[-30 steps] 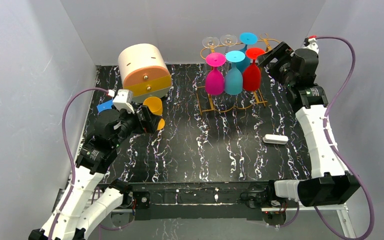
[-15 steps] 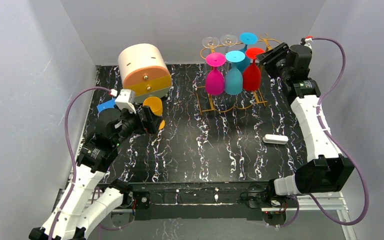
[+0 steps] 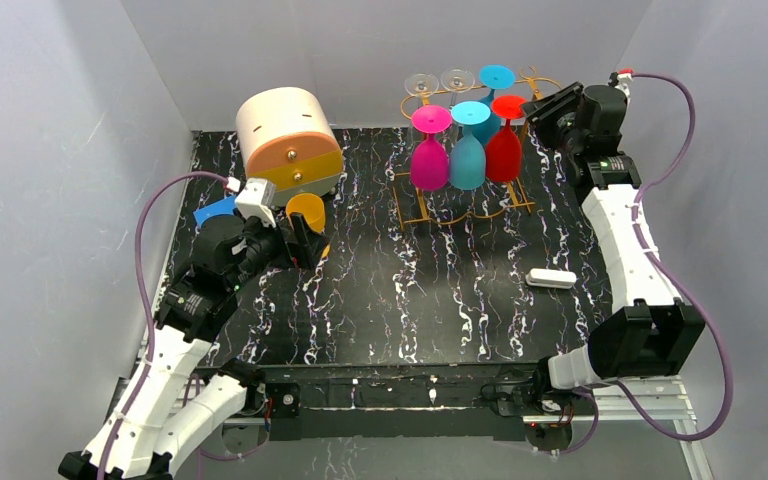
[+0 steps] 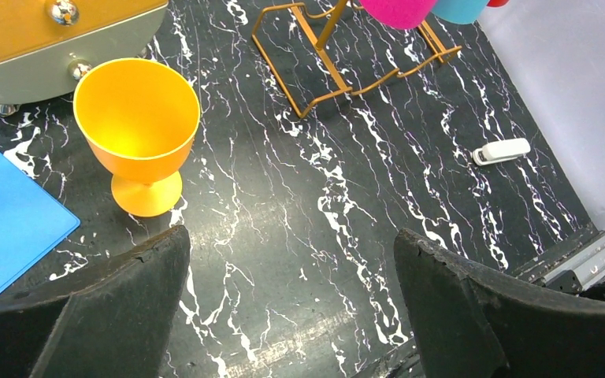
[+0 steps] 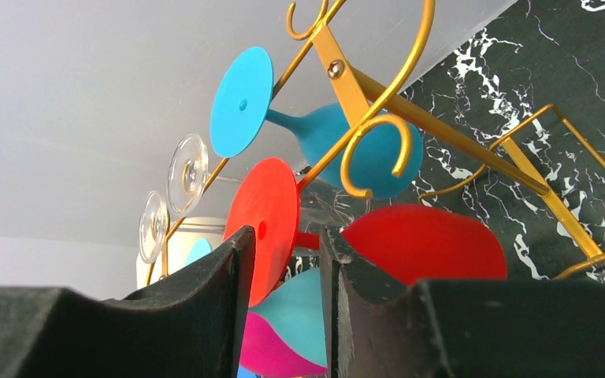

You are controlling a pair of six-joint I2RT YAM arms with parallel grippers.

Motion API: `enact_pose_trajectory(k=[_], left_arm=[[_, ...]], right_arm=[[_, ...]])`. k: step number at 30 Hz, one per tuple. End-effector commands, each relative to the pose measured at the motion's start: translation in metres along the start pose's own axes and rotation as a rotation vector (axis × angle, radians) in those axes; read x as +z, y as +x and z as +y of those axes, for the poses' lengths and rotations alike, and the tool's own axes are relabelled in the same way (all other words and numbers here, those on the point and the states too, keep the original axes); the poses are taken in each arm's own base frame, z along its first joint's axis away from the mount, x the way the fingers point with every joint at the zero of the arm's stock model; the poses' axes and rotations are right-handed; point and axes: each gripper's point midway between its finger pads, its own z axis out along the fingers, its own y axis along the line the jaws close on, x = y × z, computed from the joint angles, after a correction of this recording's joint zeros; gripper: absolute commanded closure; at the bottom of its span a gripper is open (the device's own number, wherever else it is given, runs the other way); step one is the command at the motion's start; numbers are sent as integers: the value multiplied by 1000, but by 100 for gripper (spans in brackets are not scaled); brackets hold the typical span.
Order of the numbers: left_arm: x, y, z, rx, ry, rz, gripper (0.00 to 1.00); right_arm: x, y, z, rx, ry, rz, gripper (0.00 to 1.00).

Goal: Take the wine glass off the wine glass rack
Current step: Pick up the wine glass from the wine rack.

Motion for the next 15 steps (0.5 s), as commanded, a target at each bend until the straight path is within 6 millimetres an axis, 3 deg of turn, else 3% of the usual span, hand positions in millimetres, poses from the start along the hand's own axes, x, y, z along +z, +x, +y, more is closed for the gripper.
enact_pose_trajectory(k=[1,5,15], left_arm=[[-1,-4,-6,15,30,2,2],[-3,-6,-5,20,22,-3,2],[0,-1,-4,23,23,23,2]], right_arm=[[4,-21,26,-8,-79,-51,58],[6,-20,30,-13,-102,-42,65],[1,-18,32,-12,-116,-39,69]])
